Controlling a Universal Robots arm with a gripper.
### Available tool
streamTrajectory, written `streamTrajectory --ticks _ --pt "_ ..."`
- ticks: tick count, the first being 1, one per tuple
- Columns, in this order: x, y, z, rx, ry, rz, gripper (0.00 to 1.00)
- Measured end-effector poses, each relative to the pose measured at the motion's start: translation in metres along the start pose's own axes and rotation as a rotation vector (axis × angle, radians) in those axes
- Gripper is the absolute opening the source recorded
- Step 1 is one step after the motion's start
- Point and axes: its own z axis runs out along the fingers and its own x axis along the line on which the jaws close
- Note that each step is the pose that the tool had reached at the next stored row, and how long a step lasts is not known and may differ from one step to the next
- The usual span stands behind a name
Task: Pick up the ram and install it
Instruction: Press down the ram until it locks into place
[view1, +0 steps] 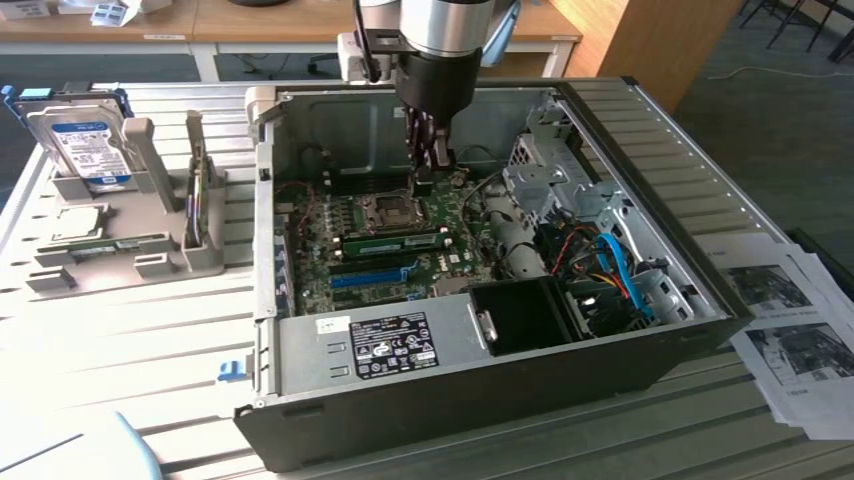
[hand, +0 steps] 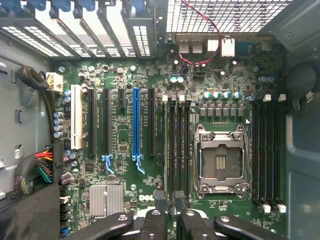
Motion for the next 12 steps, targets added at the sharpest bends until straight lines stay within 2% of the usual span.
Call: streamTrajectory --ticks 4,7,12 --pt "0.0000 0.0000 0.0000 0.0000 -0.0001 0.000 0.18" --pt "0.0000 0.0000 0.0000 0.0000 -0.0001 0.000 0.09" --pt "0.0000 0.0000 0.0000 0.0000 -0.0001 0.000 0.09"
